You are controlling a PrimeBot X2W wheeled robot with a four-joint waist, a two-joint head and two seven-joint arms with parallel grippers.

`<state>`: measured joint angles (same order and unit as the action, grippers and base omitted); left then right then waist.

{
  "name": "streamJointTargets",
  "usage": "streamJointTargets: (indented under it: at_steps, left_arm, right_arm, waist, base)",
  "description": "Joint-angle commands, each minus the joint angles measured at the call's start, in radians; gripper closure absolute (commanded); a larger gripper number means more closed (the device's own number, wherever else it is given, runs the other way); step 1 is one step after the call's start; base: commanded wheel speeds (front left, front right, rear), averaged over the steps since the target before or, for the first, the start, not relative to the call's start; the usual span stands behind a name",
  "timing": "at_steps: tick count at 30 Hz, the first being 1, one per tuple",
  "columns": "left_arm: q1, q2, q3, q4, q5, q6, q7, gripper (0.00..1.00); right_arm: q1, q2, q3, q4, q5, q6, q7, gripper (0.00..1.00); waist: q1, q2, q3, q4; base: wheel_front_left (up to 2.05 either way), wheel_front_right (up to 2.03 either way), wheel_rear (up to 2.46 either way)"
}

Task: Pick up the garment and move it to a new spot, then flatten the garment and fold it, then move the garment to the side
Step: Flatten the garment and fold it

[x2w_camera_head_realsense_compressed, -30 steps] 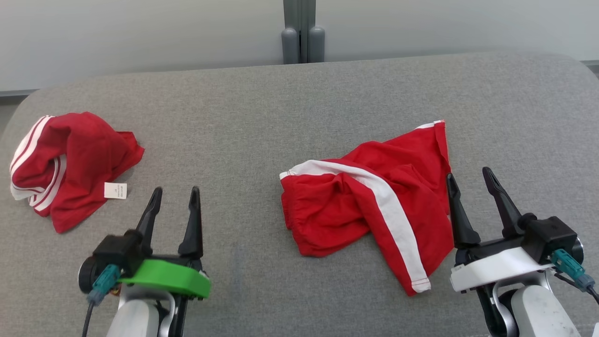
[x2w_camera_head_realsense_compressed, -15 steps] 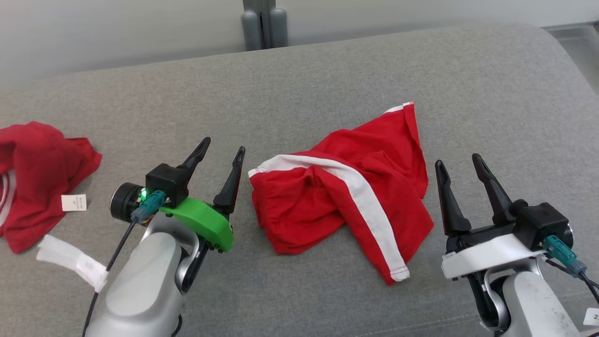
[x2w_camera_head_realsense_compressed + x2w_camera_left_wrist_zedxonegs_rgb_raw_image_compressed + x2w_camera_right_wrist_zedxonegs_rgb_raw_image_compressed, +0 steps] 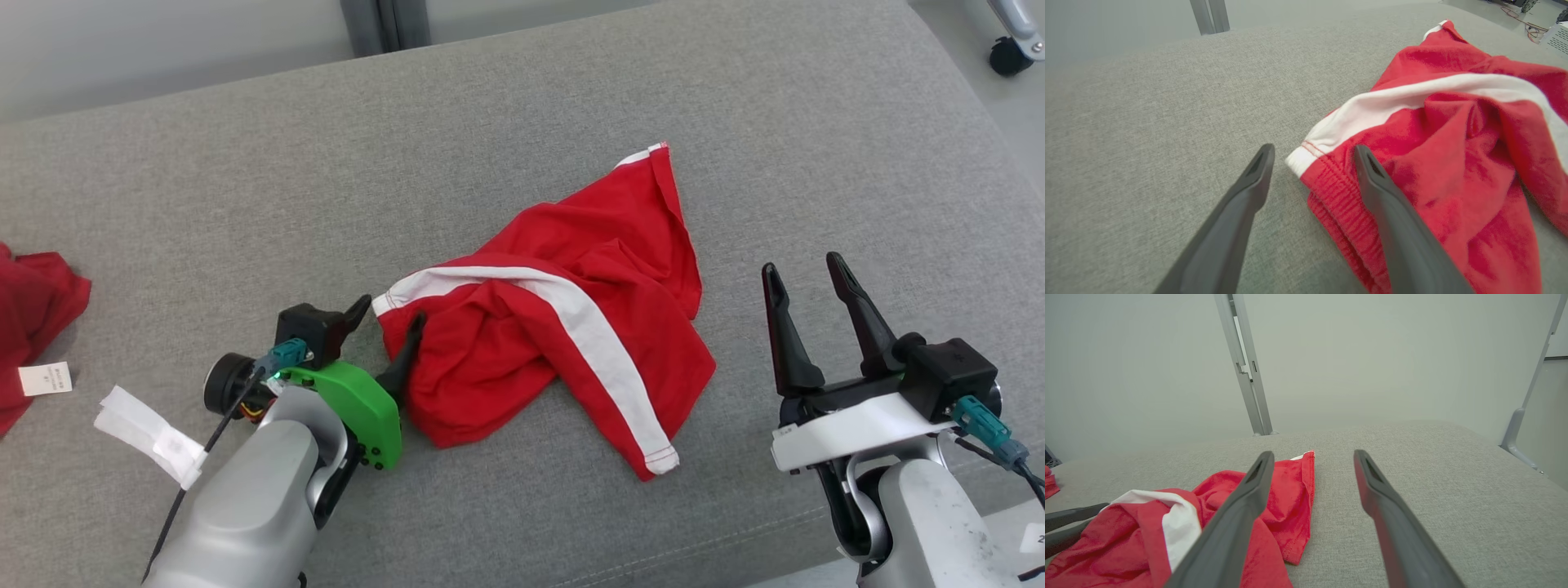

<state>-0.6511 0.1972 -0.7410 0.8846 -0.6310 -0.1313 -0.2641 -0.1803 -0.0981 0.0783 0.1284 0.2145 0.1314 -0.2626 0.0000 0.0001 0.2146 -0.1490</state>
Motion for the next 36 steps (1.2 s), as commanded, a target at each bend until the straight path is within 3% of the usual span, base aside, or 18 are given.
streamJointTargets:
  at_steps: [1,5,7,8,9,18,24,30,36]
  left_arm:
    - [-0.015,-0.005,-0.018,0.020,-0.021,0.001,0.002,0.00]
    - [-0.036,-0.020,-0.068,0.050,-0.073,0.001,0.002,0.00]
    - [-0.051,-0.023,-0.090,0.062,-0.088,0.001,0.001,0.66]
    - [-0.059,-0.023,-0.096,0.065,-0.092,0.001,0.000,0.87]
    - [-0.070,-0.021,-0.102,0.060,-0.093,0.001,-0.001,1.00]
    - [-0.123,0.042,0.117,-0.117,0.014,0.010,-0.001,1.00]
    - [-0.032,0.044,0.238,-0.299,0.153,0.009,0.000,1.00]
    - [0.182,0.018,0.250,-0.413,0.214,0.001,0.000,1.00]
    - [0.390,-0.007,0.220,-0.452,0.199,0.000,0.000,1.00]
  right_arm:
    - [-0.013,-0.001,-0.001,0.002,0.003,-0.001,-0.003,0.00]
    - [-0.019,-0.002,0.003,0.002,0.001,-0.001,-0.003,0.00]
    - [-0.029,-0.003,0.000,-0.013,-0.002,-0.001,-0.003,0.00]
    - [-0.028,-0.003,-0.001,-0.016,-0.003,-0.001,-0.003,0.00]
    - [-0.024,-0.003,-0.003,-0.018,-0.004,-0.001,-0.003,0.00]
    - [0.003,-0.007,-0.017,-0.022,-0.009,-0.001,-0.003,0.00]
    - [0.010,-0.008,-0.008,-0.018,-0.012,-0.001,-0.003,0.00]
    - [0.042,-0.005,-0.009,-0.004,-0.007,-0.001,-0.003,0.00]
    - [0.070,-0.009,-0.019,0.002,-0.005,-0.001,-0.003,0.00]
  waist:
    - [0.0000,-0.0001,0.007,-0.008]
    - [0.0000,-0.0001,0.013,-0.015]
    - [0.0000,-0.0001,0.015,-0.016]
    - [0.0000,-0.0001,0.016,-0.016]
    - [0.0000,-0.0001,0.016,-0.015]
    - [0.0000,-0.0001,0.002,0.035]
    - [0.0000,-0.0001,-0.027,0.065]
    - [0.0000,-0.0001,-0.064,0.090]
    - [0.0000,-0.0001,-0.088,0.125]
  base:
    - [0.00,0.00,0.00]
    - [0.00,0.00,0.00]
    - [0.00,0.00,0.00]
    - [0.00,0.00,0.00]
    - [0.00,0.00,0.00]
    - [0.00,0.00,0.00]
    - [0.00,0.00,0.00]
    - [0.00,0.00,0.00]
    - [0.00,0.00,0.00]
